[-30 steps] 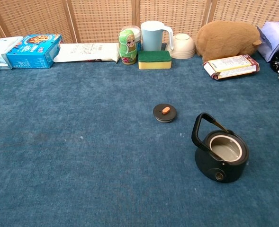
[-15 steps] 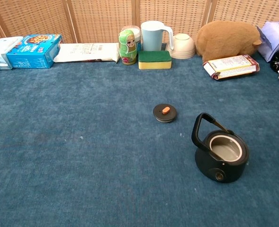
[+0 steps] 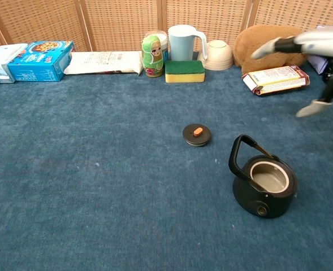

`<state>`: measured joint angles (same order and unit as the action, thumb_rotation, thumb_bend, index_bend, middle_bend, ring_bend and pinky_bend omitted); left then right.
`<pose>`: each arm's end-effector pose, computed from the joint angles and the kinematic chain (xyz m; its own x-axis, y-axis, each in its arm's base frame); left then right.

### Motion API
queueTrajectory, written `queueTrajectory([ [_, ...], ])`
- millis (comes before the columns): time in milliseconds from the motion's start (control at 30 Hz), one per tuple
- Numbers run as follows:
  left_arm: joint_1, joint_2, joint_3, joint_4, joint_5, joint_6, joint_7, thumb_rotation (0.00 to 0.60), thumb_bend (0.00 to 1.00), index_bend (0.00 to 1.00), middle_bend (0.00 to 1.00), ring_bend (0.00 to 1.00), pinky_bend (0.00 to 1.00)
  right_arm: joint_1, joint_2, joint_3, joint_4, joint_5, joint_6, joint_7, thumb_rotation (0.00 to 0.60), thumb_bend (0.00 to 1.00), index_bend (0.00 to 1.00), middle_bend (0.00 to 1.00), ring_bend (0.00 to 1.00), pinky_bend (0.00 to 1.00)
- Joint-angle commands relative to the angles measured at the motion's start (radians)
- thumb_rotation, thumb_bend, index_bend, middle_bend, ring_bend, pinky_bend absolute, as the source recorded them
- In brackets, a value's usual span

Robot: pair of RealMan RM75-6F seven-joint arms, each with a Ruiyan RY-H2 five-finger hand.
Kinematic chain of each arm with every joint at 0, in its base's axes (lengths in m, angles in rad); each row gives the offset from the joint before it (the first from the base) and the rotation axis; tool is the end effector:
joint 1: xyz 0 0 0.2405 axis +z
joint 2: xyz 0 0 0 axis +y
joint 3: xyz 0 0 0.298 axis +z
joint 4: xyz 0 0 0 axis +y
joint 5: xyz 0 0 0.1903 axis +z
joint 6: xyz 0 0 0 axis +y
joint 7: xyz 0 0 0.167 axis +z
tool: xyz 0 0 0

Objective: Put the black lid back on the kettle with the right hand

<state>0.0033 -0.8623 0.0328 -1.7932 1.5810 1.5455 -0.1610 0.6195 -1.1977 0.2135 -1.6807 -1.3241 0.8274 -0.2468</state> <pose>-0.3197 0.1596 0.2575 0.3184 0.0580 0.9462 0.9476 0.0094 -0.3194 -0.1991 -0.3644 0.0940 0.5570 -0.2514 0.7915 -0.7903 -0.4533 0.4122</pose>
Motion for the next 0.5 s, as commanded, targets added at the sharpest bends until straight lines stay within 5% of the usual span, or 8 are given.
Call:
queueTrajectory([
  [33,-0.002,-0.001,-0.002,-0.005,-0.007,-0.005,0.005,0.600,0.06,0.00,0.00,0.00,0.04,0.054,-0.054,0.016,0.048,0.063,-0.046,-0.037,0.600,0.07,0.11,0.04,0.03,0.00],
  [500,-0.006,0.005,-0.016,-0.010,-0.047,-0.021,-0.006,0.600,0.06,0.00,0.00,0.00,0.04,0.192,-0.188,-0.011,0.158,0.207,-0.126,-0.132,0.600,0.09,0.12,0.04,0.03,0.00],
])
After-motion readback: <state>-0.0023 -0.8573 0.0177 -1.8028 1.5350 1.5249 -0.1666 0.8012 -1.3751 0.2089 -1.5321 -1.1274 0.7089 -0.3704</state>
